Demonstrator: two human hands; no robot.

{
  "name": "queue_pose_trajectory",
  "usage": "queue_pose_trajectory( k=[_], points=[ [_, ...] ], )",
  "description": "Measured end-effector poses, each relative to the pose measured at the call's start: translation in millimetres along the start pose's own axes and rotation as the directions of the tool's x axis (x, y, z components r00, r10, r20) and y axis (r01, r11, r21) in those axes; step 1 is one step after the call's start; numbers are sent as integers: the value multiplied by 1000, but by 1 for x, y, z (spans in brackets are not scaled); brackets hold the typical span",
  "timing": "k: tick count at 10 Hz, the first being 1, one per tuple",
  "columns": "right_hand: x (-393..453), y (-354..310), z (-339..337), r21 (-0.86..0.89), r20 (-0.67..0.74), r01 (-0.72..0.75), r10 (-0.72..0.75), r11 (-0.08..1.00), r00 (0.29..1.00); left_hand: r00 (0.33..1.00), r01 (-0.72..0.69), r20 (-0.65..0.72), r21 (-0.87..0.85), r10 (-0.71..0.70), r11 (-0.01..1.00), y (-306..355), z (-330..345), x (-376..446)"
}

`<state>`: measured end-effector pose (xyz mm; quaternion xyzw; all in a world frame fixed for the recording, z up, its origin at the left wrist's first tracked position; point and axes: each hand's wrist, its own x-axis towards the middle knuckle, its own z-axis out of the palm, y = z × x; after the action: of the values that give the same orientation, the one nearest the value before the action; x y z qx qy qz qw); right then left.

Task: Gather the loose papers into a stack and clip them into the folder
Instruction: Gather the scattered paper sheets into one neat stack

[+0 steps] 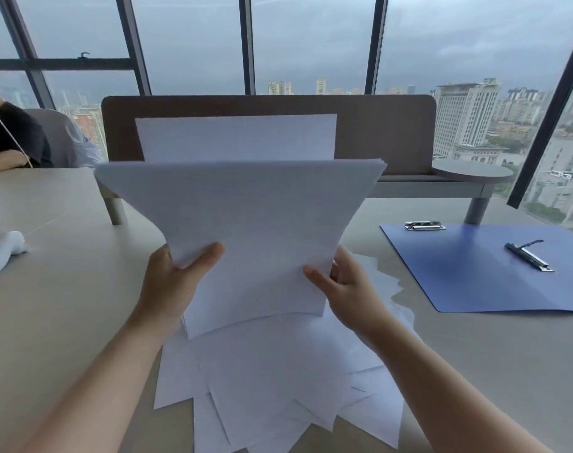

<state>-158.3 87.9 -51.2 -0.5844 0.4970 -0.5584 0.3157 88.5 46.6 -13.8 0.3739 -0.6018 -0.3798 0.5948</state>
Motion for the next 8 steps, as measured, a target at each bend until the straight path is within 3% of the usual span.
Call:
queue_pose_trajectory(
  k=[1,2,3,4,5,7,8],
  points=[
    [-1,5,4,-36,-14,-20,19,999,1000,826,526,-510,546,-240,652,-37,-27,31],
    [0,6,6,-10,-17,-42,42,999,999,126,877,-991,94,-36,471,-71,-11,56],
    [5,1,2,-30,-123,-111,107,993,987,664,560,-442,-240,-603,793,-49,-11,34],
    [12,3,-13,-194,-282,-238,179,952,943,889,412,-27,-386,-457,825,-53,-11,30],
    [14,11,-25,-320,-308,-411,316,854,897,830,531,26,-343,-557,775,-54,-9,24],
    [18,4,-30,-55,-250,-524,496,850,832,689,684,152,-459,-709,567,-53,12,12],
    [15,-3,-32,109,-169,-578,588,809,791,717,669,123,-396,-686,628,-59,13,10]
  ],
)
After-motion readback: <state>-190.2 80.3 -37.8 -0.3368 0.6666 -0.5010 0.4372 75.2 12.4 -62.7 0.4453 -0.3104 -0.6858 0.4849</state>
